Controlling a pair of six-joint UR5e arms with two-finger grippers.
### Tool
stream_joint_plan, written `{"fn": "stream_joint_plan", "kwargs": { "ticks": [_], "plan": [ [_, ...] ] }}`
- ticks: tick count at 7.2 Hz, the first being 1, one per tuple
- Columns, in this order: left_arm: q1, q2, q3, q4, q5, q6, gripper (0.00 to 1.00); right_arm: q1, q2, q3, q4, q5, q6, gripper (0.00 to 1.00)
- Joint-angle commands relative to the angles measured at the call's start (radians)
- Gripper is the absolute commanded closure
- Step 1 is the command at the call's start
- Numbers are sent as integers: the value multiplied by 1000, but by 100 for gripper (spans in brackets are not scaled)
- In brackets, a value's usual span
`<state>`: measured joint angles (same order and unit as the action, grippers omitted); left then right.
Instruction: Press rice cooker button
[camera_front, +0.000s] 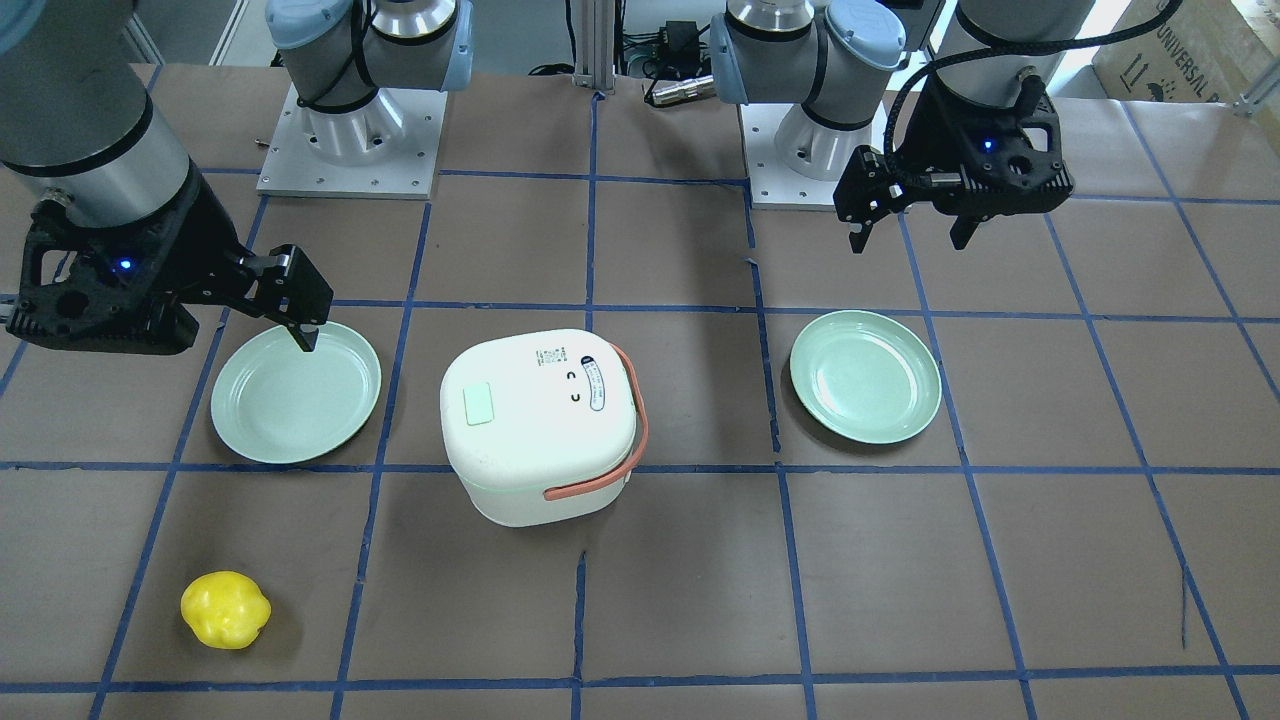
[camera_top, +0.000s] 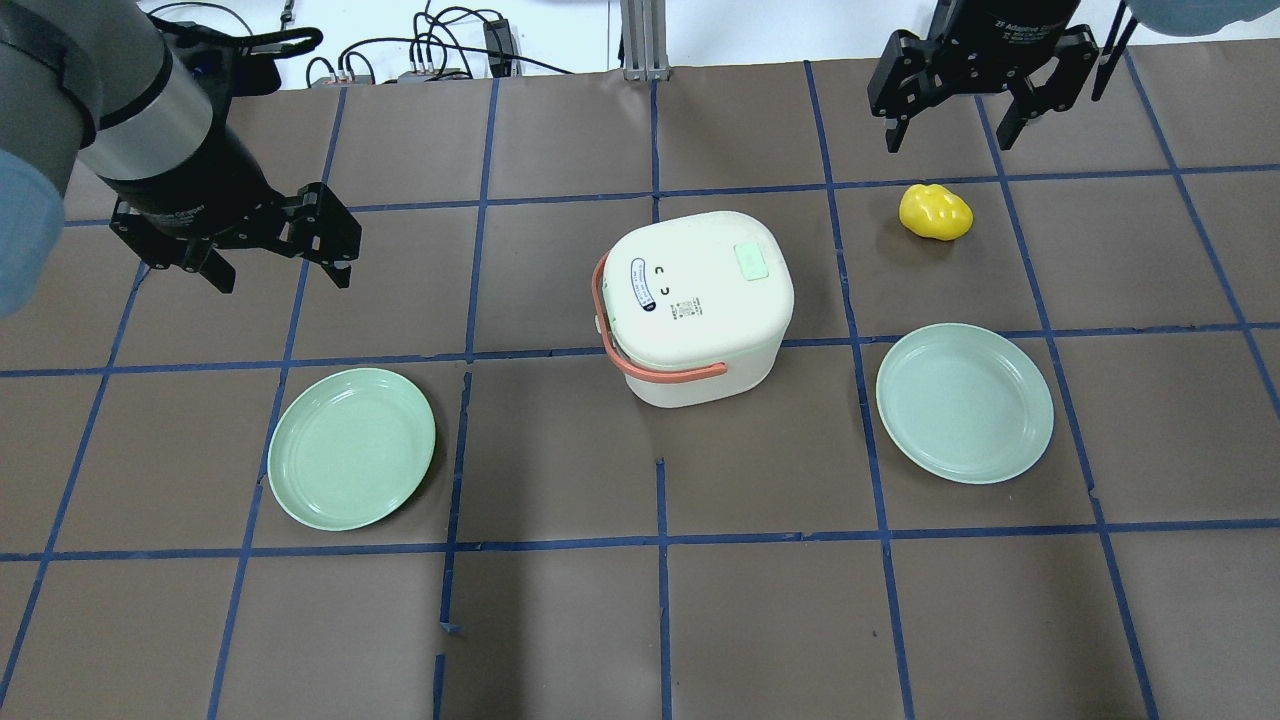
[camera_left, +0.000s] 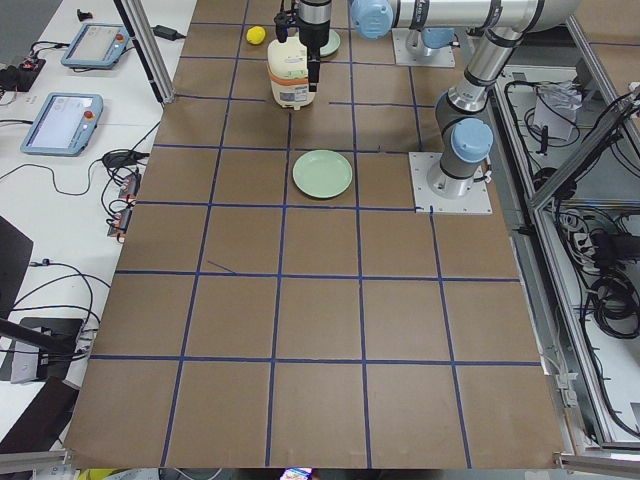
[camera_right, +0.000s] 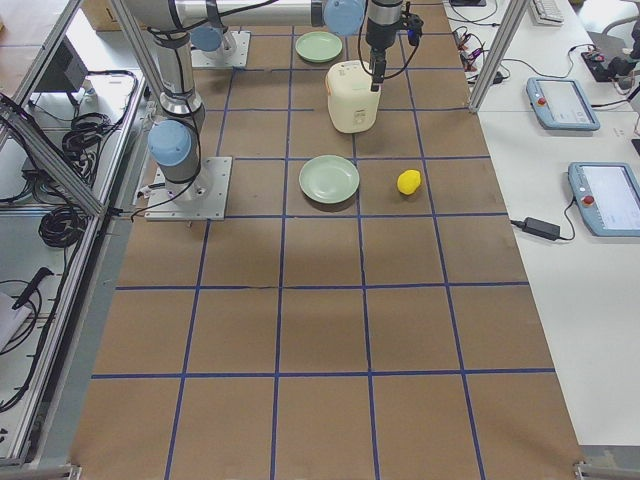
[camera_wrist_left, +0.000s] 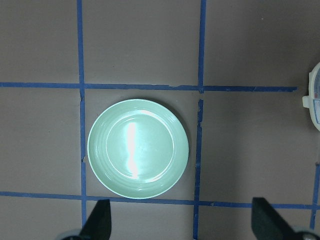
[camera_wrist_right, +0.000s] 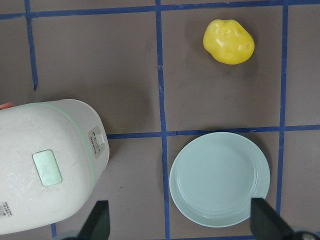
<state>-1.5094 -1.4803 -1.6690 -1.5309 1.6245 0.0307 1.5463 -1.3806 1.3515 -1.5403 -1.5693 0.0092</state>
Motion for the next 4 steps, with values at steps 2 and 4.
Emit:
{"fn": "stream_joint_plan", "kwargs": {
  "ticks": [2, 4],
  "plan": [
    [0, 0, 0, 0, 0, 0, 0, 0, -2, 1, 2, -3, -2, 1],
    [0, 0, 0, 0, 0, 0, 0, 2, -23, 26, 9, 2, -2, 1]
  ]
}}
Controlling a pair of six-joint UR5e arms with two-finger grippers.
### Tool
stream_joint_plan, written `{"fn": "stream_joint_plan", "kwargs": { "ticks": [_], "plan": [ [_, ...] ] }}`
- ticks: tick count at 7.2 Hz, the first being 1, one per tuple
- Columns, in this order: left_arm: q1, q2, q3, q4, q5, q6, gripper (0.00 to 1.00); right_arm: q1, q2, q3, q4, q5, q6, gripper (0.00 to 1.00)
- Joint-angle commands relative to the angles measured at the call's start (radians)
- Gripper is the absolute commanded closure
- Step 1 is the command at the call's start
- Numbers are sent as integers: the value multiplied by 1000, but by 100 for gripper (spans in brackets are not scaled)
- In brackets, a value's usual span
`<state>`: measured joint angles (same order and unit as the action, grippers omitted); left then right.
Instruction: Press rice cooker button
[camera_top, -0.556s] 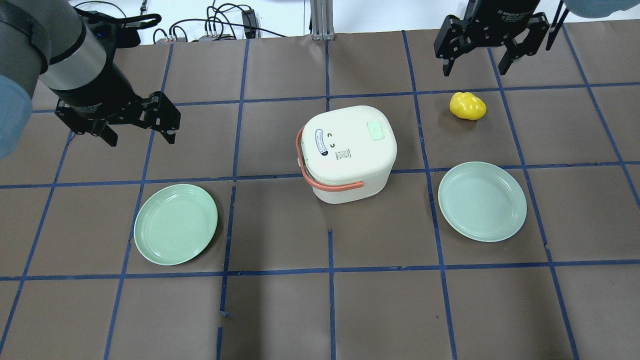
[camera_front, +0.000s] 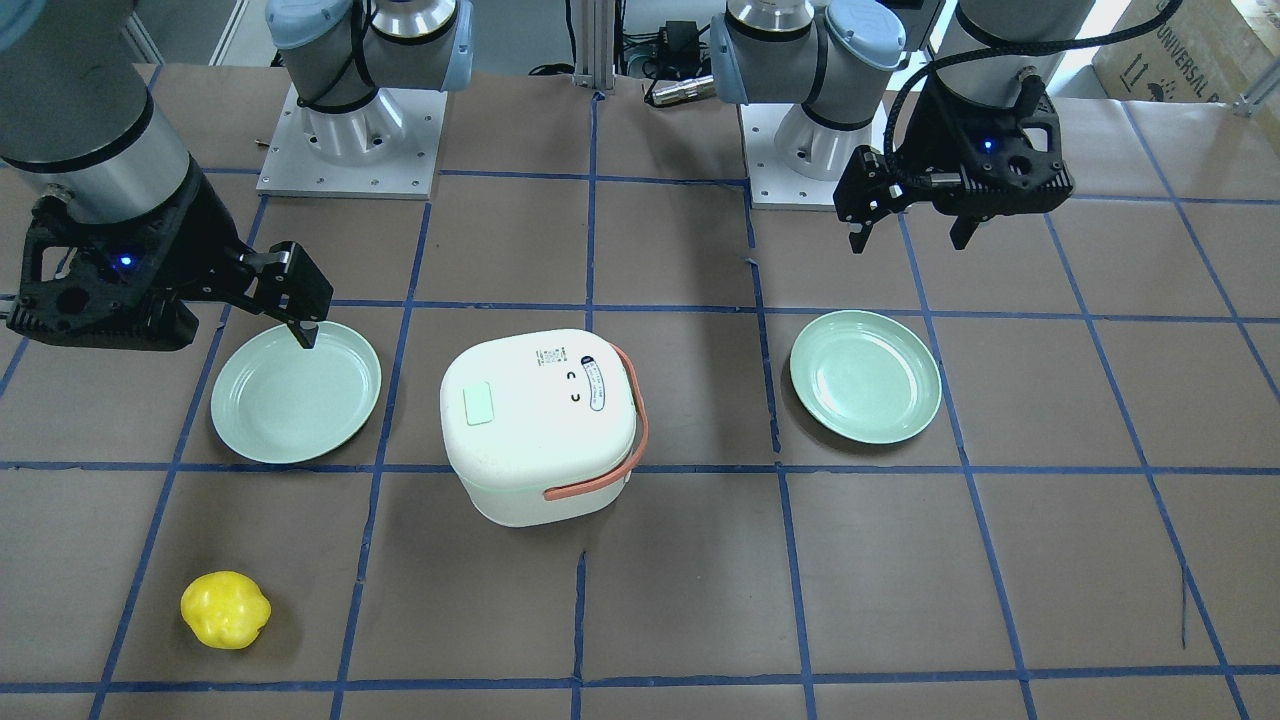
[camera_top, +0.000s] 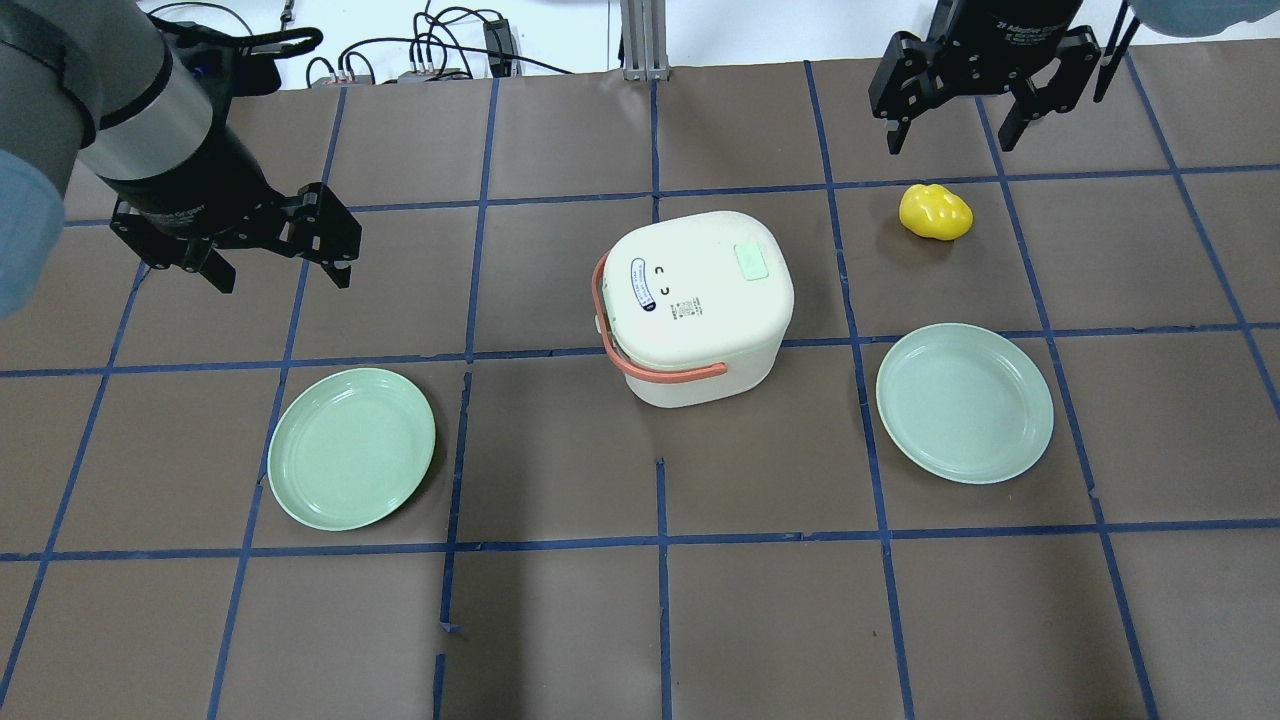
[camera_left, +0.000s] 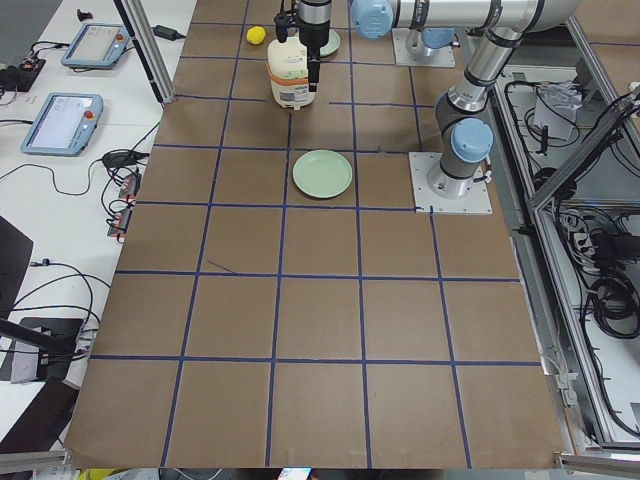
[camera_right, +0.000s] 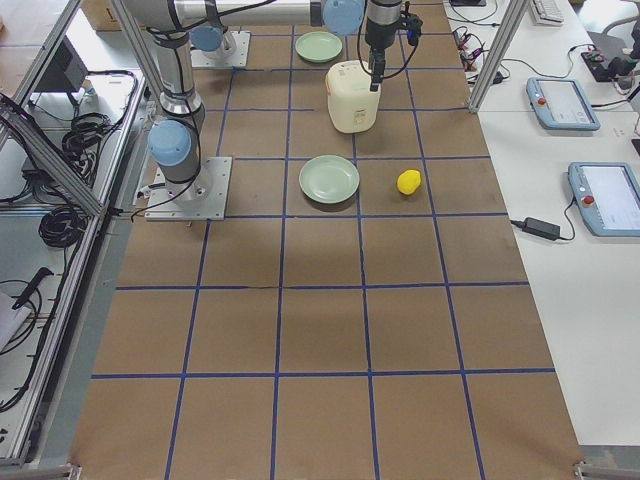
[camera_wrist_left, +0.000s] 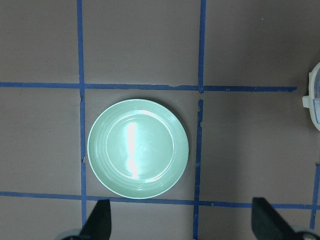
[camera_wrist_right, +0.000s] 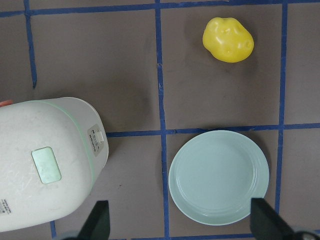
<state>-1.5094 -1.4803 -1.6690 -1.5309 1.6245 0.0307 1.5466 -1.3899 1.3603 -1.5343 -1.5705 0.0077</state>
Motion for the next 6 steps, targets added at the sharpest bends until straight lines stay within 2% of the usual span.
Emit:
{"fn": "stream_joint_plan", "kwargs": {
  "ticks": [1, 6],
  "plan": [
    [0, 0, 0, 0, 0, 0, 0, 1, -33, 61, -12, 6, 1, 1],
    [0, 0, 0, 0, 0, 0, 0, 1, -46, 72, -18, 4, 1, 1]
  ]
}}
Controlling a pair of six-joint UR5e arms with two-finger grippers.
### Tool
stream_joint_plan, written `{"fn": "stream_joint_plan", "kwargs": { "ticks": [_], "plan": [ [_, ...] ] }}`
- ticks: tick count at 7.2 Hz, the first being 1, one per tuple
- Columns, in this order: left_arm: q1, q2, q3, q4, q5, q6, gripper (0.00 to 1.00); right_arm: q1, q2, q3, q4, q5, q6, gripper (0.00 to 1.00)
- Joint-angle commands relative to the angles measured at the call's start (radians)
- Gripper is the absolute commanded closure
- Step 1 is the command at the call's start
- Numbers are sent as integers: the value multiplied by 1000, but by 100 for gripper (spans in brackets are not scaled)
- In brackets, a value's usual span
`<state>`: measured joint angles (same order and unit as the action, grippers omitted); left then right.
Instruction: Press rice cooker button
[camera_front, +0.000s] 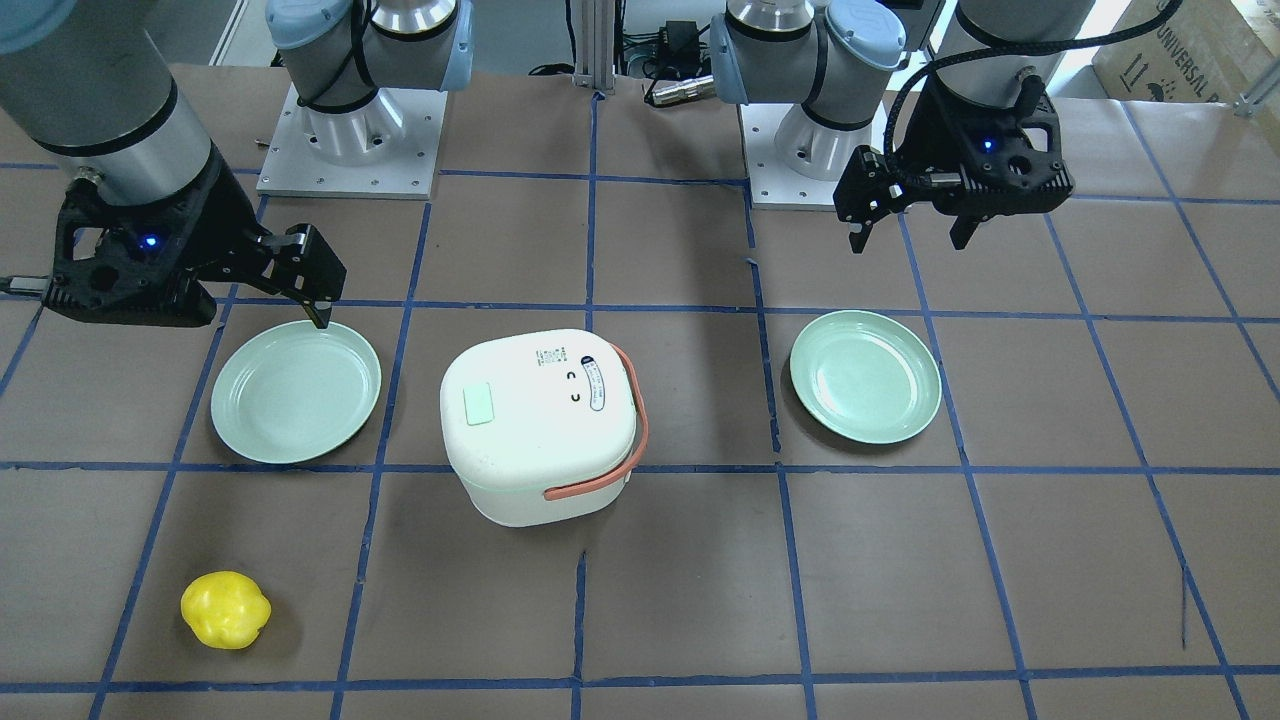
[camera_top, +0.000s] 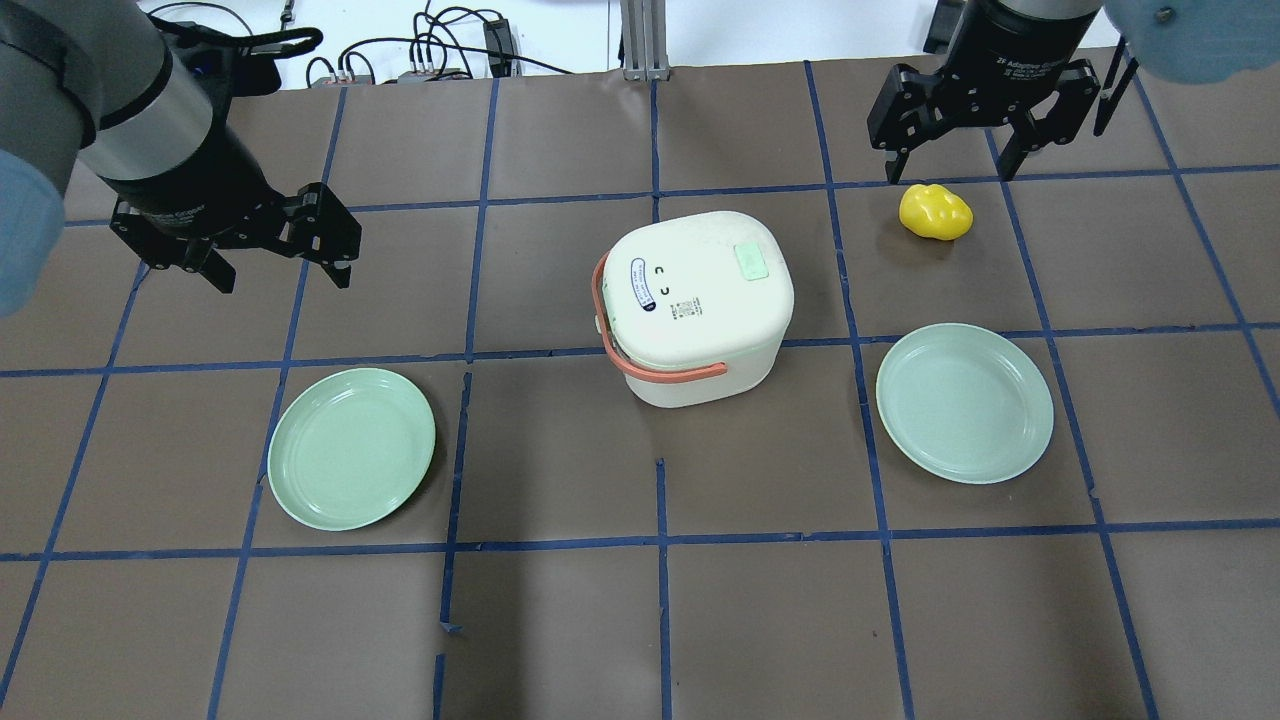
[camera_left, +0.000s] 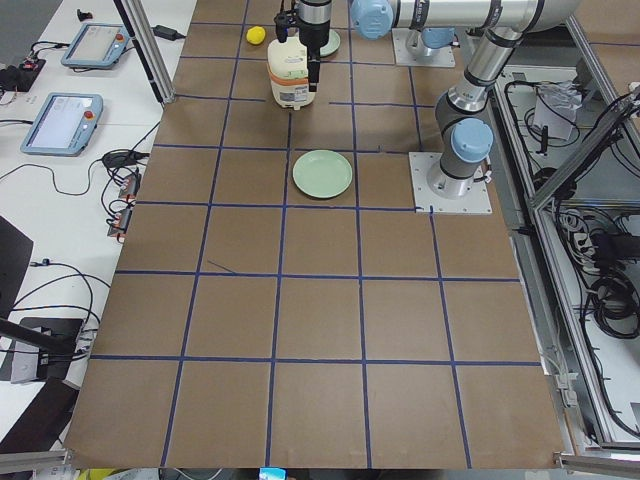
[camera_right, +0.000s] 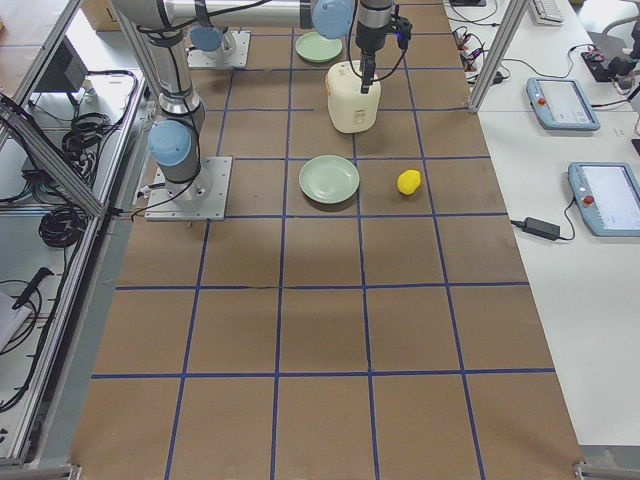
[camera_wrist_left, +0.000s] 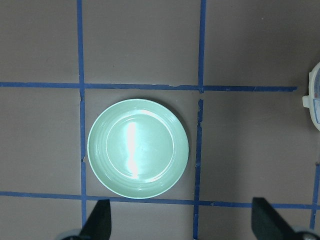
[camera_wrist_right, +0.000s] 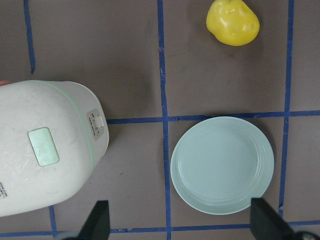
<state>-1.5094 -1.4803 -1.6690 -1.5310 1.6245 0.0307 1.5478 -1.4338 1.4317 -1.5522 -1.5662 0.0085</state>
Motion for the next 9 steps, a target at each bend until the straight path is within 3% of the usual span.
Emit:
{"fn": "stream_joint_plan", "kwargs": {
  "ticks": [1, 4, 5, 6, 7, 9],
  "plan": [
    [0, 0, 0, 0, 0, 0, 0, 0, 0, 3, 0, 0, 1, 1],
    [0, 0, 0, 0, 0, 0, 0, 0, -11, 24, -5, 0, 1, 5],
    [0, 0, 0, -1, 0, 0, 0, 0, -19, 30, -24, 0, 2, 21],
    [0, 0, 0, 0, 0, 0, 0, 2, -17, 32, -44, 2, 4, 78],
    [0, 0, 0, 0, 0, 0, 0, 5, -17, 39, -77, 2, 2, 95],
    [0, 0, 0, 0, 0, 0, 0, 56, -14, 105, -184, 20, 4, 96]
  ]
}}
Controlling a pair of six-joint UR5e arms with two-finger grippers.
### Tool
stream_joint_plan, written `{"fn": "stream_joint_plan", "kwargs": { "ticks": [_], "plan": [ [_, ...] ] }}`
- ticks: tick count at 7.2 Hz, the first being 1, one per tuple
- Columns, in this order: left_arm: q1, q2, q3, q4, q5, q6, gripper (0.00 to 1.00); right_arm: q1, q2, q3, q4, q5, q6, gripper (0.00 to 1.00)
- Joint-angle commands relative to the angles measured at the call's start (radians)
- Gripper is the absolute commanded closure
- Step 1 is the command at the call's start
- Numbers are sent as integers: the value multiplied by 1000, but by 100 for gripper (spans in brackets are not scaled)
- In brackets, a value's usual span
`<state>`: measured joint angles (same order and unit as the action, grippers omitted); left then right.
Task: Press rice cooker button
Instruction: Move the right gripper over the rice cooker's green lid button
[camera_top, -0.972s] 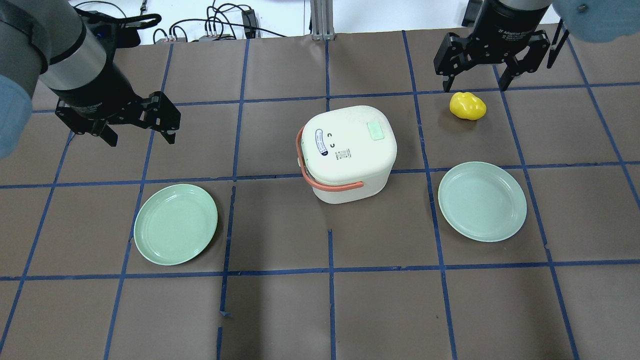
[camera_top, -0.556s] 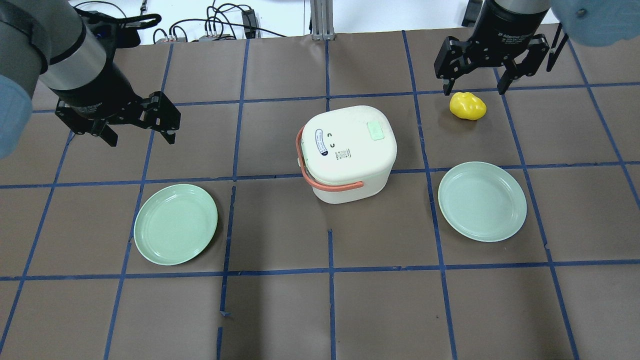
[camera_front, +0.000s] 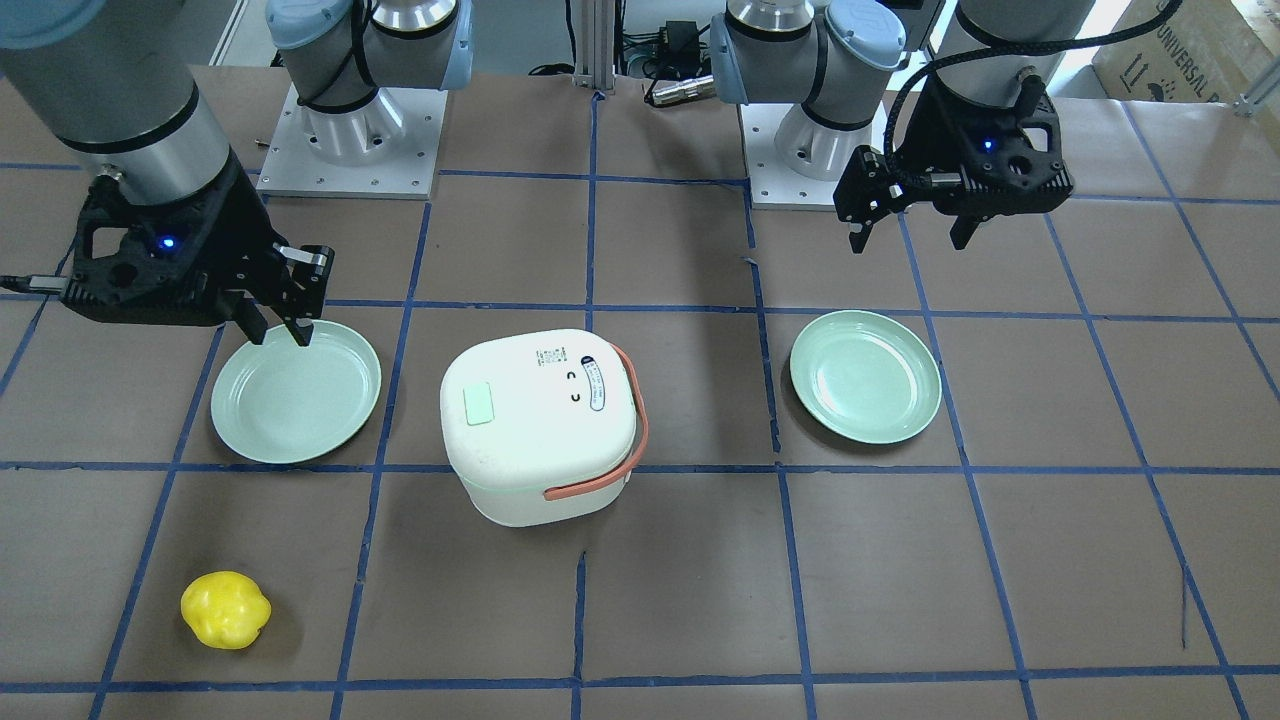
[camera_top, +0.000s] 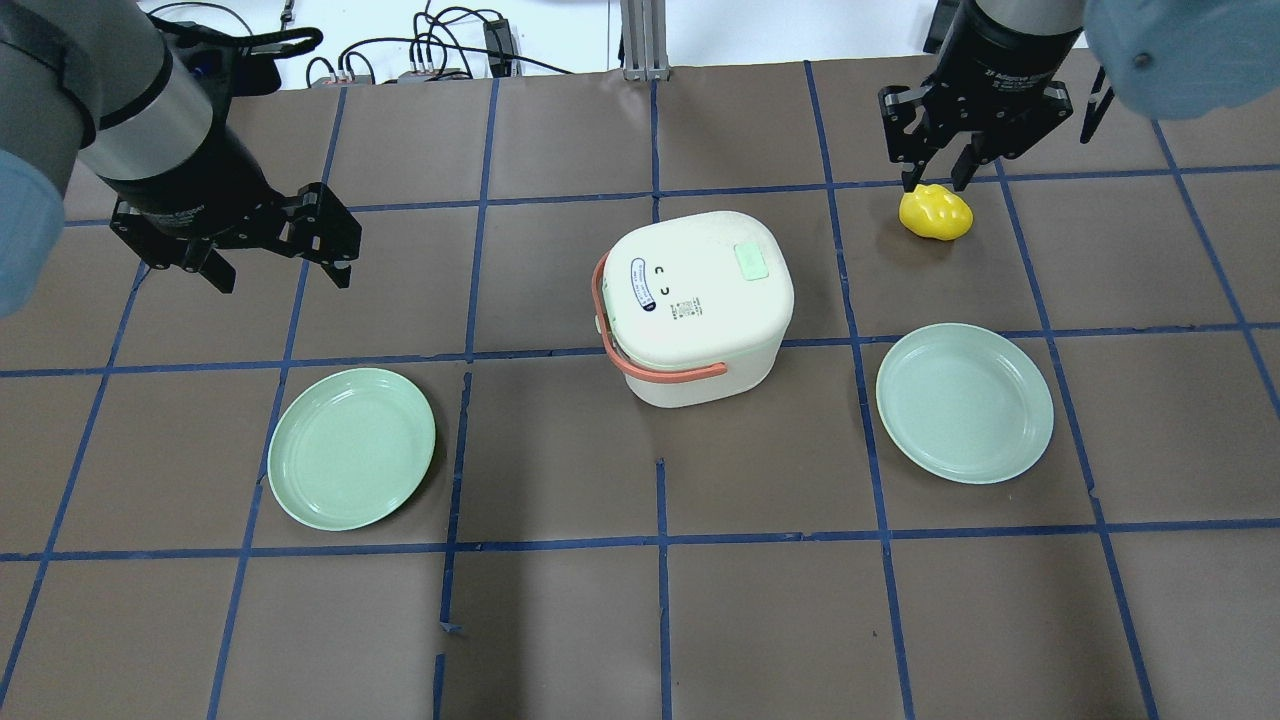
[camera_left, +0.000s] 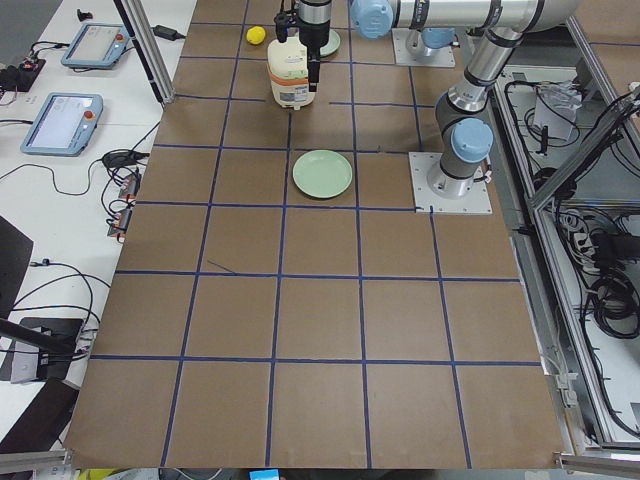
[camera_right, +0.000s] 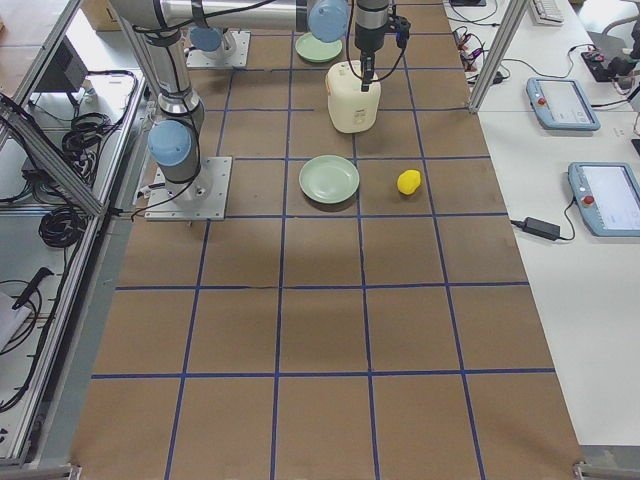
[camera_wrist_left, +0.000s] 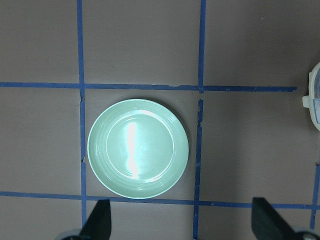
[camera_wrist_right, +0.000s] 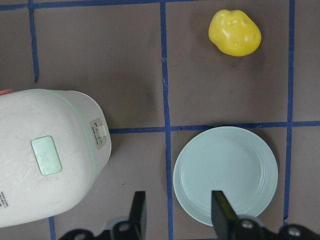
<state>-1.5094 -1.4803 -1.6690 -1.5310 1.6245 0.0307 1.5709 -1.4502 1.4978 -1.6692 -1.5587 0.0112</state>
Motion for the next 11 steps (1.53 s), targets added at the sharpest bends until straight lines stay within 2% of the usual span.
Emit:
{"fn": "stream_joint_plan", "kwargs": {
  "ticks": [1, 7, 11],
  "plan": [
    [0, 0, 0, 0, 0, 0, 0, 69, 7, 71, -131, 17, 9, 96],
    [0, 0, 0, 0, 0, 0, 0, 165, 97, 75, -254, 32, 44, 95],
    [0, 0, 0, 0, 0, 0, 0, 182, 139, 79, -311, 32, 49, 94]
  ]
}}
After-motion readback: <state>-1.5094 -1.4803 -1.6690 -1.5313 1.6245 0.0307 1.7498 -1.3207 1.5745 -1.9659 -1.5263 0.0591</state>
